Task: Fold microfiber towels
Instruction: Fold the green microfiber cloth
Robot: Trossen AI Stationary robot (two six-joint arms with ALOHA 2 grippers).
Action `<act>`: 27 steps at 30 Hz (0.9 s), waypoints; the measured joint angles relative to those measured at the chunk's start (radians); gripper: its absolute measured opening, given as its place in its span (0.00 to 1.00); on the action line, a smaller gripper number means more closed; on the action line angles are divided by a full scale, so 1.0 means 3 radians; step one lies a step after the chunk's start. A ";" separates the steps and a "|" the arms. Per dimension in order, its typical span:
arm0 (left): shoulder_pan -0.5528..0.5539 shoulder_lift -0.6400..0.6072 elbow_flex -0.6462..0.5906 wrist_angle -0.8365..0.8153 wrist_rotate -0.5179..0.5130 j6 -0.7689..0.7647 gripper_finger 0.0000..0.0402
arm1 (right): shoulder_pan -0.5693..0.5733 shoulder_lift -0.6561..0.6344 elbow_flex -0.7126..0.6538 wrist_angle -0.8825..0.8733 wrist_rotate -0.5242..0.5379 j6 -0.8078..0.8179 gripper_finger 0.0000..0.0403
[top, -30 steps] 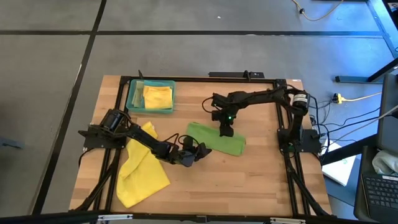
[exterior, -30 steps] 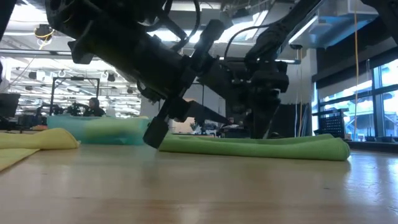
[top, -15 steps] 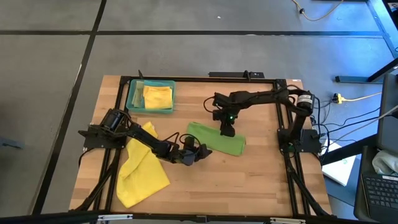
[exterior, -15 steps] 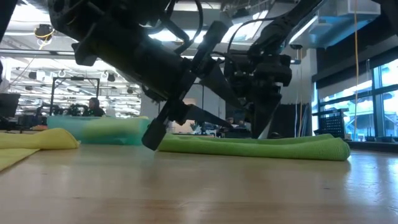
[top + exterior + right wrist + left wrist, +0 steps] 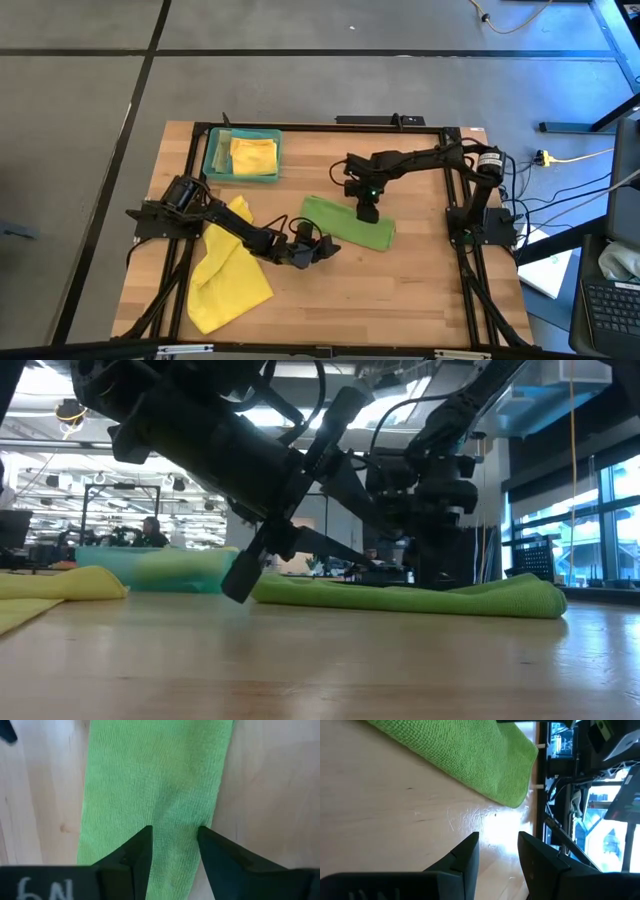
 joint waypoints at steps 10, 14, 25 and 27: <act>-0.0005 0.0000 -0.0001 -0.0084 -0.0238 -0.0406 0.31 | -0.0031 -0.0082 0.0177 0.0127 -0.0003 0.0025 0.40; -0.0009 0.0000 -0.0001 -0.0147 -0.0456 -0.0514 0.31 | -0.0062 -0.0078 0.0245 0.0151 -0.0086 0.0026 0.40; 0.0155 -0.0006 0.0003 -0.0564 -0.0175 -0.0458 0.31 | -0.0056 0.0285 0.0171 0.0168 -0.0328 0.0024 0.62; 0.0209 -0.0006 0.0003 -0.0567 -0.0164 -0.0416 0.31 | -0.0058 0.0327 0.0175 0.0210 -0.0450 0.0026 0.63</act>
